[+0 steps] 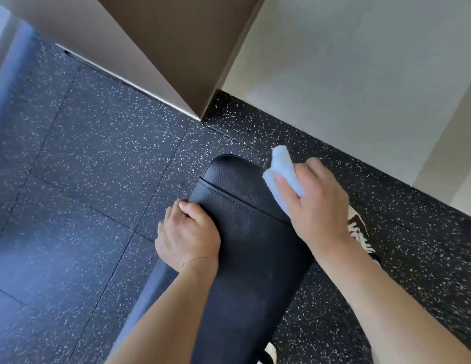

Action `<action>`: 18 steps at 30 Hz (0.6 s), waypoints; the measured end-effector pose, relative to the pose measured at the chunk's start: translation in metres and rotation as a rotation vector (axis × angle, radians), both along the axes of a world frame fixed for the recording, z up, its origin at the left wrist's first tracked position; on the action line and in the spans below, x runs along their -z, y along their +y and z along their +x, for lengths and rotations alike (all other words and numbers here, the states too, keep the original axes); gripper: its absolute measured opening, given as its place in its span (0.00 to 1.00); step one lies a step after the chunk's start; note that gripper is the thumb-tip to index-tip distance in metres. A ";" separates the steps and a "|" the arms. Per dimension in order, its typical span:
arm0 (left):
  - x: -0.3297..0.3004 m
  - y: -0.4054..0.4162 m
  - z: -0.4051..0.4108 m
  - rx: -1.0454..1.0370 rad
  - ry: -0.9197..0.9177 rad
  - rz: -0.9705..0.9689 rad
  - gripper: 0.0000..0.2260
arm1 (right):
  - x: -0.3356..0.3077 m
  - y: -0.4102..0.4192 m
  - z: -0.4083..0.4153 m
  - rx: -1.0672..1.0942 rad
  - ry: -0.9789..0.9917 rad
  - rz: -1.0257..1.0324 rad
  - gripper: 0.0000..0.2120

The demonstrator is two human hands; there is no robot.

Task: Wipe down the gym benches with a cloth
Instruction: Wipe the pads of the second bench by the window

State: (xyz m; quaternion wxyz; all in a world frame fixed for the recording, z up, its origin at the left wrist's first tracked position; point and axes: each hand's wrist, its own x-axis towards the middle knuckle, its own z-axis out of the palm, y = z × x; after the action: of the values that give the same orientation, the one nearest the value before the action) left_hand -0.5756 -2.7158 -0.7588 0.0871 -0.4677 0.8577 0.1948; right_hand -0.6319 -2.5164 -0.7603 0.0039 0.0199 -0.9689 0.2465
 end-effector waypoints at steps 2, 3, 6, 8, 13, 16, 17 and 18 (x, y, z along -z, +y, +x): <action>0.000 0.000 0.000 0.002 0.002 -0.007 0.25 | -0.006 -0.032 -0.025 -0.174 0.030 -0.009 0.22; 0.000 0.000 0.000 0.002 0.000 -0.012 0.25 | -0.007 -0.051 -0.035 -0.278 0.052 0.000 0.20; -0.001 0.004 -0.002 -0.026 0.013 -0.019 0.24 | -0.004 -0.101 -0.066 -0.525 0.081 0.053 0.12; -0.001 0.005 -0.003 -0.045 0.015 -0.021 0.24 | -0.001 -0.126 -0.081 -0.638 0.045 0.072 0.11; -0.003 0.008 -0.007 -0.095 -0.006 -0.019 0.24 | 0.004 -0.136 -0.093 -0.772 0.018 0.042 0.10; -0.001 0.009 -0.005 -0.103 0.011 -0.061 0.22 | 0.006 -0.120 -0.088 -0.853 0.079 -0.012 0.11; -0.001 0.009 -0.003 -0.100 0.012 -0.085 0.22 | 0.007 -0.112 -0.085 -0.882 0.093 -0.019 0.12; -0.002 0.009 -0.002 -0.098 0.012 -0.102 0.21 | 0.006 -0.103 -0.082 -0.908 0.102 -0.028 0.12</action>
State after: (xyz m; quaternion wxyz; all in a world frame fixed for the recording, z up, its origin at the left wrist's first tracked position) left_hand -0.5781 -2.7067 -0.7573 0.0486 -0.5118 0.8431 0.1577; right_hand -0.7143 -2.6197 -0.7664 -0.0564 0.4548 -0.8572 0.2351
